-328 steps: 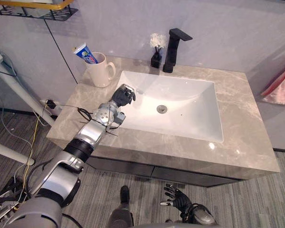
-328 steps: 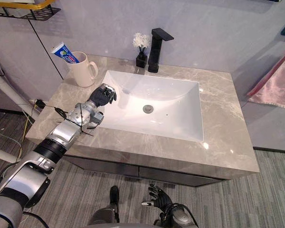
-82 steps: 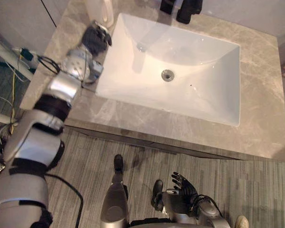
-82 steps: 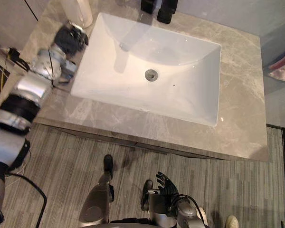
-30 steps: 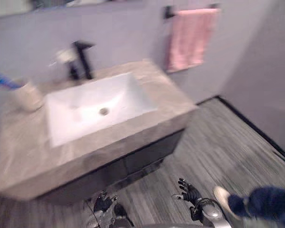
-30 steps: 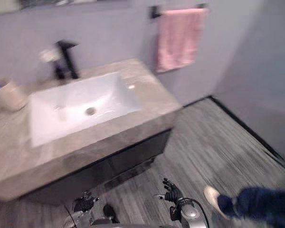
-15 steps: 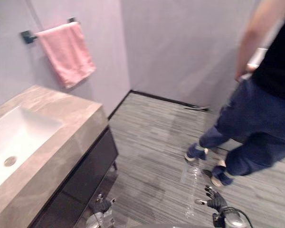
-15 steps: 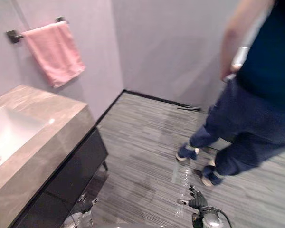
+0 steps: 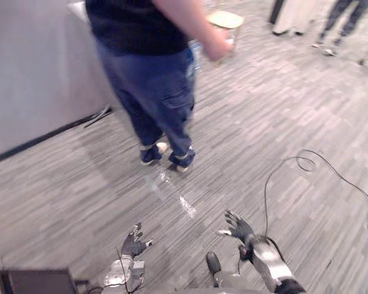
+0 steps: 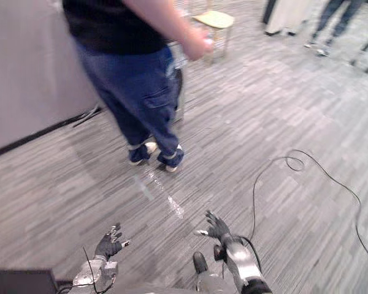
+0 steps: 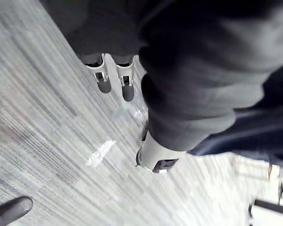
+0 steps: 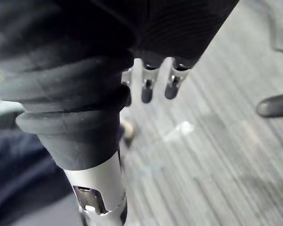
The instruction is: Organize washtable
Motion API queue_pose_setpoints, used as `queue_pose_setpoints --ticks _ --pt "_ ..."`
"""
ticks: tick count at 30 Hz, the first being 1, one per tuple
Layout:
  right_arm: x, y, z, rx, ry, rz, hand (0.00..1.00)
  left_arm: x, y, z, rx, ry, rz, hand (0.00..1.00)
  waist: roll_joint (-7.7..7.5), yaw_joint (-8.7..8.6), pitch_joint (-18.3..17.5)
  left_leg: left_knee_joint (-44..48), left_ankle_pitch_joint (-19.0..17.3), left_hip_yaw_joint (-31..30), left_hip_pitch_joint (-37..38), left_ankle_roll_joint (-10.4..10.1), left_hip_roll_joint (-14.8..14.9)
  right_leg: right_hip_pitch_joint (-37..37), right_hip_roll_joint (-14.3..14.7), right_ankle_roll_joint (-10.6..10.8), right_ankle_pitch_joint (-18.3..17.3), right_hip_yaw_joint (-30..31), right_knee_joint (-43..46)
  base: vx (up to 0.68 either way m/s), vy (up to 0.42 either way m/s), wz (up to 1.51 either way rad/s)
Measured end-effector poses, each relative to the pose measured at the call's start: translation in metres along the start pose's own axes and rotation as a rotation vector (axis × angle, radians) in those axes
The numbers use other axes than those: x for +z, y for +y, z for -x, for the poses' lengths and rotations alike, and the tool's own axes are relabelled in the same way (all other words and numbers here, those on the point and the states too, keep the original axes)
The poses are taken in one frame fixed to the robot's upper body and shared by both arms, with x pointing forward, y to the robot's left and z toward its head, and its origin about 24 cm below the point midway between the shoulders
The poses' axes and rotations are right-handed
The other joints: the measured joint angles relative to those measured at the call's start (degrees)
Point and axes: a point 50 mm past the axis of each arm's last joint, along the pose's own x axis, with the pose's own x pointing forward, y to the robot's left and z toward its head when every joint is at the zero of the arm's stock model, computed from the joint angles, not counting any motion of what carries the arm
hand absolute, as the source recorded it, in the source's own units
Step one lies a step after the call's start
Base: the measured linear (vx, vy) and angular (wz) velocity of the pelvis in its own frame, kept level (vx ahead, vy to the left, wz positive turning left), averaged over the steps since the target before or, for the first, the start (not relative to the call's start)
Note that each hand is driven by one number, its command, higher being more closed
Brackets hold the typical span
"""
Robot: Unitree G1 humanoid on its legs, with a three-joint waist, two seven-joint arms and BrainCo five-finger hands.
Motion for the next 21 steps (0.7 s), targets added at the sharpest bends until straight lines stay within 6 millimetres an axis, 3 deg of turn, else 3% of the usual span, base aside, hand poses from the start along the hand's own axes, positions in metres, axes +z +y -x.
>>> queue_pose_setpoints --ticks 2,3,4,5,6,7,8,9,10,11,12,13,15,16,17,19,20,21 --pt "-0.021 -0.023 0.015 -0.125 0.043 -0.098 0.00 0.003 -0.006 -0.006 -0.034 0.003 -0.019 0.00 0.86 -3.39 -0.37 -2.16 0.78 3.33 1.05 0.60 -1.88 -1.27 -1.07 1.59 1.55 0.96 -1.44 0.01 0.165 -0.84" --pt "-0.030 -0.026 0.020 -0.139 0.066 -0.113 0.00 0.003 -0.007 -0.006 -0.037 0.003 -0.016 0.00 0.95 -3.80 -0.41 -2.61 0.79 4.56 1.57 0.62 -1.96 -1.60 -0.63 1.27 2.35 0.57 -1.50 0.01 0.139 -1.64" --pt "-0.037 -0.029 0.025 -0.156 0.086 -0.125 0.00 -0.001 -0.006 -0.004 -0.030 0.017 -0.007 0.00 1.92 -4.00 -0.37 -1.55 0.96 8.82 2.12 0.41 -1.25 -2.10 1.81 -3.43 6.49 -3.05 -1.49 -0.02 0.072 -1.48" --pt "-0.038 -0.029 0.026 -0.153 0.089 -0.124 0.00 -0.002 -0.005 -0.004 -0.026 0.019 -0.005 0.00 2.03 -3.94 -0.32 -0.46 1.04 9.54 1.92 0.26 -0.98 -2.17 2.04 -4.63 7.57 -4.11 -1.49 -0.09 0.045 -2.17" --pt "-0.039 -0.019 0.024 -0.131 0.091 -0.127 0.00 -0.006 0.001 -0.001 -0.004 0.034 0.001 0.00 0.25 -3.06 0.26 6.30 0.98 10.55 -0.70 -0.76 -0.28 -1.95 2.33 -7.56 13.02 -7.84 -1.98 -0.18 -0.035 -2.12" --pt "-0.039 -0.015 0.023 -0.131 0.091 -0.141 0.00 -0.013 0.001 0.002 0.004 0.054 0.019 0.00 0.52 -2.36 0.50 -1.07 3.09 10.22 -0.01 0.89 0.95 -0.37 2.57 -5.52 16.08 -12.80 -4.85 -0.19 -0.039 -2.18" --pt "-0.039 -0.016 0.024 -0.138 0.087 -0.142 0.00 -0.017 -0.003 0.002 0.000 0.064 0.041 0.00 1.21 -2.74 0.81 -5.44 7.02 11.44 1.59 1.15 2.89 0.15 1.96 -6.51 10.17 -19.64 -0.71 -0.13 -0.011 -1.89" --pt "-0.042 -0.016 0.024 -0.138 0.099 -0.145 0.00 -0.029 -0.004 0.005 0.026 0.116 0.092 0.00 1.02 -1.84 0.00 -7.54 8.10 16.18 4.08 1.50 1.82 0.18 -1.63 -6.66 -2.70 -27.50 9.97 -0.01 0.054 -1.47" --pt "-0.042 -0.015 0.024 -0.130 0.102 -0.144 0.00 -0.039 -0.008 0.008 0.045 0.149 0.146 0.00 2.37 -1.03 -0.80 -7.41 8.04 18.82 4.20 1.59 3.17 1.11 -3.41 -6.98 -8.50 -32.00 16.22 0.01 0.058 -1.42" --pt "-0.040 -0.014 0.022 -0.125 0.099 -0.143 0.00 -0.042 -0.009 0.010 0.055 0.161 0.167 0.00 2.71 -0.79 -1.16 -7.09 8.05 19.13 4.12 1.58 4.05 2.34 -3.80 -6.42 -9.75 -33.37 17.27 0.02 0.045 -0.90" --pt "-0.040 -0.011 0.021 -0.110 0.100 -0.141 0.00 -0.049 -0.007 0.013 0.074 0.184 0.187 0.00 4.35 -0.70 -1.30 -7.24 8.51 19.52 3.57 1.20 5.17 5.18 -4.30 -4.89 -10.82 -35.09 15.61 -0.01 -0.024 -0.61" --pt "-0.044 -0.006 0.020 -0.081 0.124 -0.130 0.00 -0.055 -0.002 0.016 0.103 0.201 0.200 0.00 2.70 -0.15 -2.55 -8.06 9.15 20.17 2.73 0.56 5.29 8.57 -4.94 -1.57 -11.30 -34.75 10.49 -0.05 -0.122 -0.66" --pt "-0.057 0.002 0.021 -0.057 0.184 -0.130 0.00 -0.068 0.010 0.021 0.160 0.254 0.221 0.00 0.39 1.54 -4.39 -8.58 10.01 20.73 0.87 -0.55 4.12 11.60 -5.94 -0.20 -8.58 -32.70 2.09 -0.07 -0.232 -0.42" --pt "-0.065 0.006 0.021 -0.051 0.223 -0.134 0.00 -0.078 0.021 0.023 0.209 0.305 0.233 0.00 -3.39 1.75 -4.68 -7.90 10.56 20.61 -0.07 -1.09 2.50 13.72 -7.63 1.25 -9.03 -32.35 -1.95 -0.05 -0.285 0.03" --pt "-0.068 0.005 0.023 -0.054 0.239 -0.131 0.00 -0.082 0.021 0.024 0.215 0.325 0.236 0.00 -3.81 1.77 -4.48 -7.15 10.58 20.01 -0.36 -1.13 2.24 14.28 -8.21 1.52 -9.96 -32.64 -2.63 -0.08 -0.311 0.24" --pt "-0.077 -0.006 0.029 -0.085 0.277 -0.115 0.00 -0.085 0.012 0.024 0.216 0.342 0.258 0.00 -3.19 2.19 -4.02 -4.90 10.72 14.40 -1.16 -1.47 2.75 14.62 -7.60 1.21 -10.19 -33.28 -1.79 -0.12 -0.221 0.17" --pt "-0.075 -0.013 0.029 -0.100 0.274 -0.101 0.00 -0.086 0.007 0.024 0.206 0.343 0.265 0.00 -1.81 2.10 -3.90 -5.14 10.72 12.83 -1.18 -1.50 2.81 14.43 -7.27 1.04 -10.06 -33.30 -1.33 -0.11 -0.125 0.04" --pt "-0.075 -0.016 0.030 -0.106 0.273 -0.098 0.00 -0.086 0.005 0.025 0.200 0.345 0.266 0.00 -1.43 1.97 -4.00 -5.50 10.79 12.75 -1.16 -1.58 2.80 14.21 -7.24 0.96 -10.01 -33.31 -1.15 -0.11 -0.085 -0.03"
